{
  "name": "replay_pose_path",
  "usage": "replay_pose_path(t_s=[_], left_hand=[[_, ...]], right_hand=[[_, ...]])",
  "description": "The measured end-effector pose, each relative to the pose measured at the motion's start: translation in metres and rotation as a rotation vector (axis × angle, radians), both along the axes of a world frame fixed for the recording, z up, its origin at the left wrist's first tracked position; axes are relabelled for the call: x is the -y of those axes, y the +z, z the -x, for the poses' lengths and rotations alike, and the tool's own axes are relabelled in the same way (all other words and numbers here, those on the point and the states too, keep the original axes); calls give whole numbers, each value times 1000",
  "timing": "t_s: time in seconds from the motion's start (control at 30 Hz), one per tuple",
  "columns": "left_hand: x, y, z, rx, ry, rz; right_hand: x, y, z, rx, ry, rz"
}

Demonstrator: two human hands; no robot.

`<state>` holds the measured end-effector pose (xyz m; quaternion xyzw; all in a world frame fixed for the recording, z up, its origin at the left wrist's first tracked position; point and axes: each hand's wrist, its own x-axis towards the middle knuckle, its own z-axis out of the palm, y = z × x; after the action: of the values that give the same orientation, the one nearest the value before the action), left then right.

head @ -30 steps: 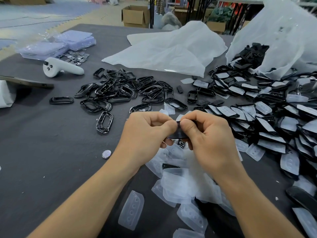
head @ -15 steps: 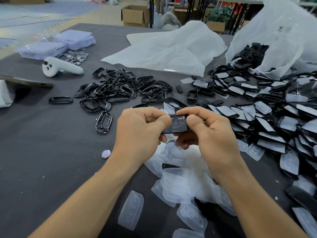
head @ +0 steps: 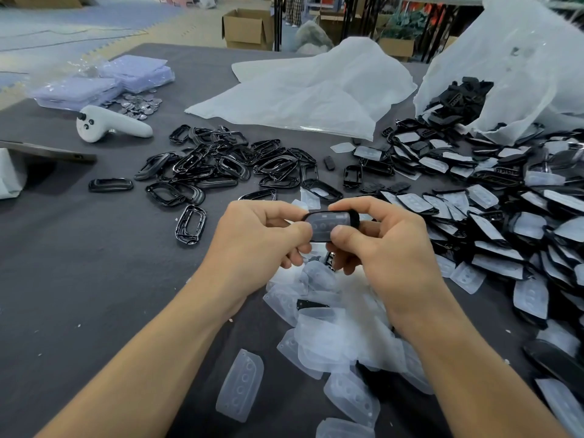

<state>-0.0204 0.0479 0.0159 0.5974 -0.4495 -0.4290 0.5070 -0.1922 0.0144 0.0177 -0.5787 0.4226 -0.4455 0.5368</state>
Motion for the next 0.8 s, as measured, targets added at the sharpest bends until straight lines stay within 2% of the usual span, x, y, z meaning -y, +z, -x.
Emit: replay_pose_path(t_s=[0.2, 0.43, 0.7, 0.8], left_hand=[[1, 0, 0, -10, 44, 15], [-1, 0, 3, 36, 31, 43], [-1, 0, 3, 44, 47, 25], [-1, -1, 4, 33, 46, 27]], right_hand=[[0, 6, 5, 72, 72, -122], [-2, -1, -2, -79, -28, 61], [0, -3, 2, -83, 8, 15], [-1, -4, 1, -142, -5, 82]])
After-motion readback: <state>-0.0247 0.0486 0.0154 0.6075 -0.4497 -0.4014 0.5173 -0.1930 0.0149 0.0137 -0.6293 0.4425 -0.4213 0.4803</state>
